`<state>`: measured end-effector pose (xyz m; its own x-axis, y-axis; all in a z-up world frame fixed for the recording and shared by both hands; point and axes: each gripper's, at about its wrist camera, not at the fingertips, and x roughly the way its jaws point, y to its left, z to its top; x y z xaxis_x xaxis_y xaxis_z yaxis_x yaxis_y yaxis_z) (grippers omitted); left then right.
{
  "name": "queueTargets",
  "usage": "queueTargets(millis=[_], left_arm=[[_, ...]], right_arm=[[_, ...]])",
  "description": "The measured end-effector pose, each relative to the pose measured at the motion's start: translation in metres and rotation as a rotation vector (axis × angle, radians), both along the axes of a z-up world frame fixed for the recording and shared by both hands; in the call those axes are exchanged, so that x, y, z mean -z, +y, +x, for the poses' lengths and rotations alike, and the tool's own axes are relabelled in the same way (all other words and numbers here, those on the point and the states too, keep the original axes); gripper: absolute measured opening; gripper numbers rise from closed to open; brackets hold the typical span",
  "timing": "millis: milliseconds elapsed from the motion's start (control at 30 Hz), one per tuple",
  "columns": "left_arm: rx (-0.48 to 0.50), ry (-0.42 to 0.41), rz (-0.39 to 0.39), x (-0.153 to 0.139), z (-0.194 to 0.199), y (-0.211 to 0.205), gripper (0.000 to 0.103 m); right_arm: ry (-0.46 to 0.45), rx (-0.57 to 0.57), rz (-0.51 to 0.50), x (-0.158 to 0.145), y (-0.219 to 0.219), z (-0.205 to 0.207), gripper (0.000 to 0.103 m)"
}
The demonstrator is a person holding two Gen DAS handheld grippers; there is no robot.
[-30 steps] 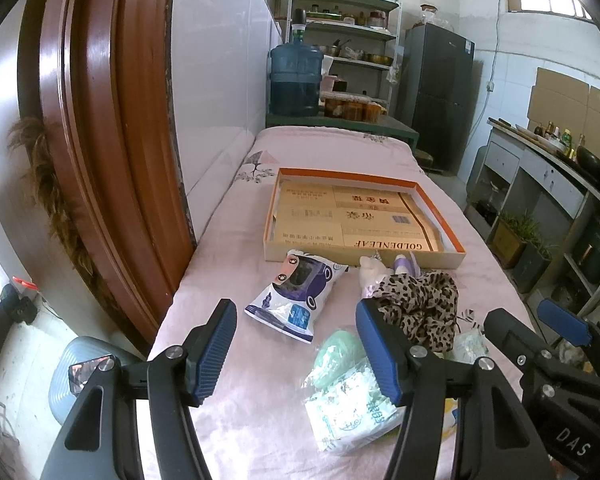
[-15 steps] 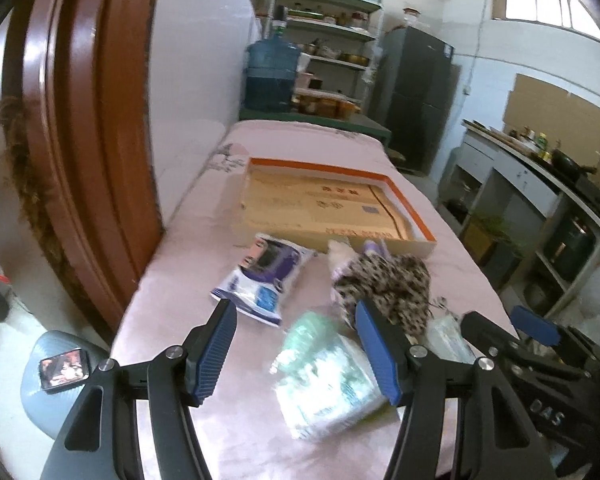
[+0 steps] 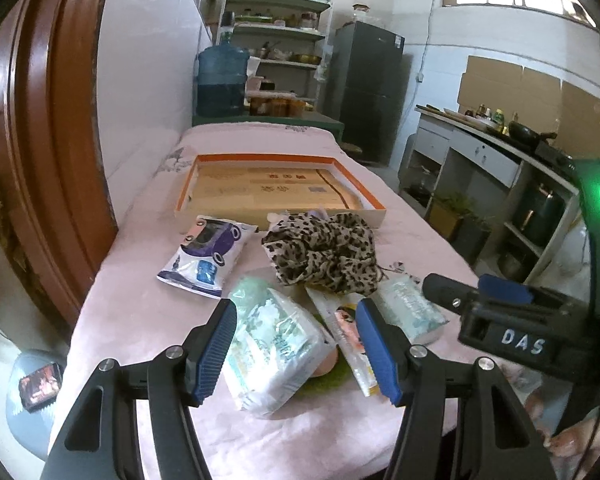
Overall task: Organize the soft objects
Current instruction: 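Grasp the white tissue pack with the left gripper while the right gripper approaches the green tissue pack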
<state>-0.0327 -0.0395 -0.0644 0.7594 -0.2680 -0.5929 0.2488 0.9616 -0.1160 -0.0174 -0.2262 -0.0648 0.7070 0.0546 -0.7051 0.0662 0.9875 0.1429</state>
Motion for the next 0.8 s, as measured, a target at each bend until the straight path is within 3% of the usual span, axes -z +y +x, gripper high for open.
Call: queueTargets(millis=[400, 800], left_arm=[[0.006, -0.004, 0.059, 0.028, -0.001, -0.007, 0.058], [-0.006, 0.037, 0.013, 0.04, 0.01, 0.006, 0.045]], right_arm=[[0.044, -0.007, 0.011, 0.018, -0.003, 0.01, 0.081], [0.115, -0.02, 0.01, 0.045, -0.002, 0.031, 0.081]])
